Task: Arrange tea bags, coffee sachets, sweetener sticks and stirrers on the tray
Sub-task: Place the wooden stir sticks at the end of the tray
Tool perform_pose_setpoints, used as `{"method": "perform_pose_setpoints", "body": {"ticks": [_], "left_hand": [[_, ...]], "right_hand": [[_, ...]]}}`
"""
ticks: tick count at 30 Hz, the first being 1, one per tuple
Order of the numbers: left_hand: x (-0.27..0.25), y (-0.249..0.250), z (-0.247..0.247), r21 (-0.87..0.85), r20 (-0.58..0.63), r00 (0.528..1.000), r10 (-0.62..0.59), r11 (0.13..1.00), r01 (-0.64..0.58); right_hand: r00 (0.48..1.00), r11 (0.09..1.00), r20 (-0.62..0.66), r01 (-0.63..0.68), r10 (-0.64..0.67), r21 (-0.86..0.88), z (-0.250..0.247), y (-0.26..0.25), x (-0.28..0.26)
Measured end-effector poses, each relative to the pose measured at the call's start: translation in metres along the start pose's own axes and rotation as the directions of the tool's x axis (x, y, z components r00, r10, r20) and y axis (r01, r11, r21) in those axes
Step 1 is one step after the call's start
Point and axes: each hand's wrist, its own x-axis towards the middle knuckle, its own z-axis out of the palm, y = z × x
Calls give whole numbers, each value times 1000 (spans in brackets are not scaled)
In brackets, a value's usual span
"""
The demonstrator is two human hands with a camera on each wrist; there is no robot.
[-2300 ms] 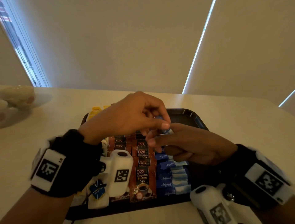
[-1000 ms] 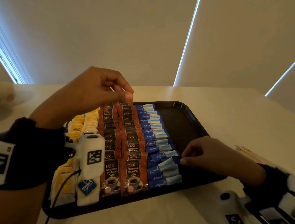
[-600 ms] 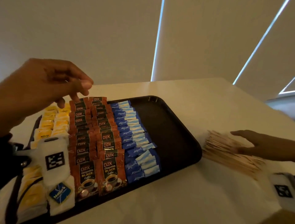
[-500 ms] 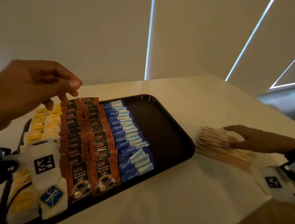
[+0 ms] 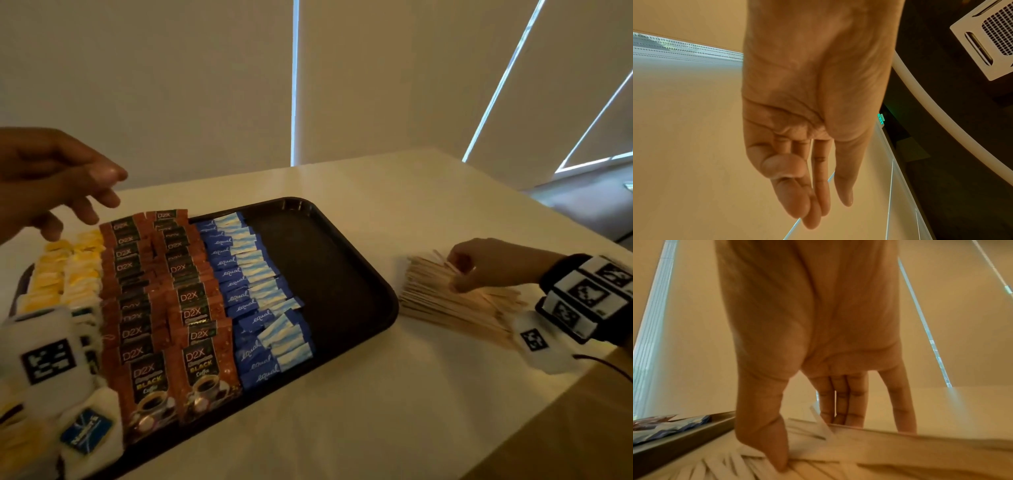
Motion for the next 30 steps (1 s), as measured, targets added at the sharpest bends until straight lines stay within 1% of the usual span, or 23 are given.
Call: {"method": "perform_pose_setpoints", "body": {"ticks": [1,2,4,5,6,9,11,12,14,17,20,22,25,26,27,28,30], "left_hand": [[2,-4,-1,-7,-14,999,31,999,-31],[3,-1,2,11,-31,999,29,1000,-28],[-3,4,-1,7,37,999,16,1000,-17],[-9,12,-5,1,132,991,1,1000,-1],[-12,16,-7,-5,170,985,5,1000,-5],[-24,33,-9,-76,229,973,25,997,-8],[-29,40,-4,-115,211,975,69,992,-46],[-31,40,-1,-130,182,979,92,989,-69],[-37,46,-1,-158,192,978,87,986,-56],[-42,53,-1,-145,167,980,106,986,-81],[-44,56,-1,-148,143,983,113,985,-91],[-46,58,-1,-146,138,983,119,984,-99],[-50,60,-2,-143,116,988,104,986,-87],[-51,61,-2,-146,108,989,98,986,-81],[-52,62,-2,-150,97,991,90,986,-75],[-53,64,-2,-155,82,993,80,986,-67],[-55,69,0,-167,53,997,62,985,-52]], "right_hand": [[1000,1000,-3,-6,6,-26,1,-3,1],[1000,999,5,-15,15,-45,0,-6,2],[999,997,33,-14,16,-79,-1,-11,4],[999,995,46,-7,11,-96,-1,-13,6],[998,993,57,-2,9,-116,0,-15,7],[999,984,42,10,-2,-176,4,-21,11],[999,981,28,27,-22,-194,5,-23,13],[999,981,26,35,-31,-191,6,-25,14],[998,982,27,56,-52,-178,7,-27,16],[998,981,41,60,-53,-183,8,-26,20],[997,995,66,34,-28,-91,5,-22,25],[998,1000,57,15,-14,-26,3,-21,28],[1000,1000,-16,27,-27,13,-1,-21,34],[996,998,-70,49,-47,26,-4,-23,36],[985,996,-157,78,-70,48,-7,-26,36],[959,991,-269,109,-85,75,-13,-32,36],[867,981,-489,165,-96,99,-28,-49,32]]}}
